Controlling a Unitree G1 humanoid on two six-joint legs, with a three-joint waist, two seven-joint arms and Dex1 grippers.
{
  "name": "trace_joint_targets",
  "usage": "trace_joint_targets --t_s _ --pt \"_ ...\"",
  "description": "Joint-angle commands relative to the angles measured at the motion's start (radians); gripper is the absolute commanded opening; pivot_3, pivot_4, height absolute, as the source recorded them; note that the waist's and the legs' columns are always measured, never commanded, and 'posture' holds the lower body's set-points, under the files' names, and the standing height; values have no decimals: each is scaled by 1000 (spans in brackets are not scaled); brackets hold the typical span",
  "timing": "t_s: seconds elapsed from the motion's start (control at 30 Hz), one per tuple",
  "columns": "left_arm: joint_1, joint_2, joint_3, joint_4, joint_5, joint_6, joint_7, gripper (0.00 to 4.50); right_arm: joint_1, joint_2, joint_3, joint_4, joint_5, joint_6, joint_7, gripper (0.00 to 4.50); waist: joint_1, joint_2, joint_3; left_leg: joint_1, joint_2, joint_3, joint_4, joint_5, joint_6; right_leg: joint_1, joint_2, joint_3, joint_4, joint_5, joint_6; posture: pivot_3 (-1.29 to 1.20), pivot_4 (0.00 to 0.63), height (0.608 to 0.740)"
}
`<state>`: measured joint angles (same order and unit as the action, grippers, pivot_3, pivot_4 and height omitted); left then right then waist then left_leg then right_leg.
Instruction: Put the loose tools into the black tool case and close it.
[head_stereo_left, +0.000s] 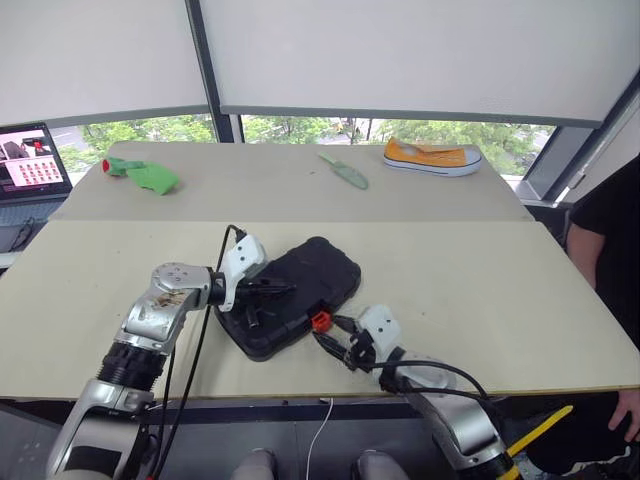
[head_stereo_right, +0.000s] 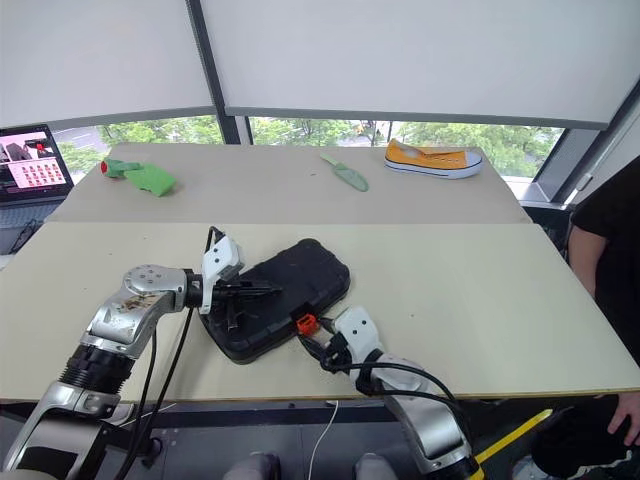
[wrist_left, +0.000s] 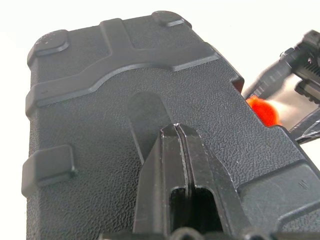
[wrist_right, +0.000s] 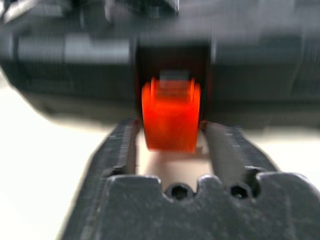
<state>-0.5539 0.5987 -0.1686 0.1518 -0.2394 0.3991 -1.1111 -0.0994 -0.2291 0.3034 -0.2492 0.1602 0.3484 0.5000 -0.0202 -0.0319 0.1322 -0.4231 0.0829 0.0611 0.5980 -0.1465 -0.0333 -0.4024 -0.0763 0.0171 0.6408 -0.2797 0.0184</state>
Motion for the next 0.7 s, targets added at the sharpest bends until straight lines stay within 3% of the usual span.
trace_joint_targets --t_s 0.03,0.3,0.47,0.7 --pt "74 11 -68 64 48 83 1 0 -9 -3 -28 -33 -14 -68 -10 4109 0 0 0 0 0 0 0 0 0 0 0 0 0 0 0 0 150 740" --pt "80 13 -64 56 47 87 4 0 77 -96 -68 -83 28 -38 60 4109 4 0 0 0 0 0 0 0 0 0 0 0 -1 -1 0 0 150 740" --pt "77 12 -64 63 49 82 2 0 77 -128 -36 -54 11 7 78 2857 3 0 0 0 0 0 0 0 0 0 0 0 -1 -1 0 0 150 740" --pt "65 4 -70 72 51 79 0 0 -12 -66 29 25 -26 16 61 397 3 -1 0 0 0 0 0 0 0 1 0 0 -1 -1 0 0 150 740"
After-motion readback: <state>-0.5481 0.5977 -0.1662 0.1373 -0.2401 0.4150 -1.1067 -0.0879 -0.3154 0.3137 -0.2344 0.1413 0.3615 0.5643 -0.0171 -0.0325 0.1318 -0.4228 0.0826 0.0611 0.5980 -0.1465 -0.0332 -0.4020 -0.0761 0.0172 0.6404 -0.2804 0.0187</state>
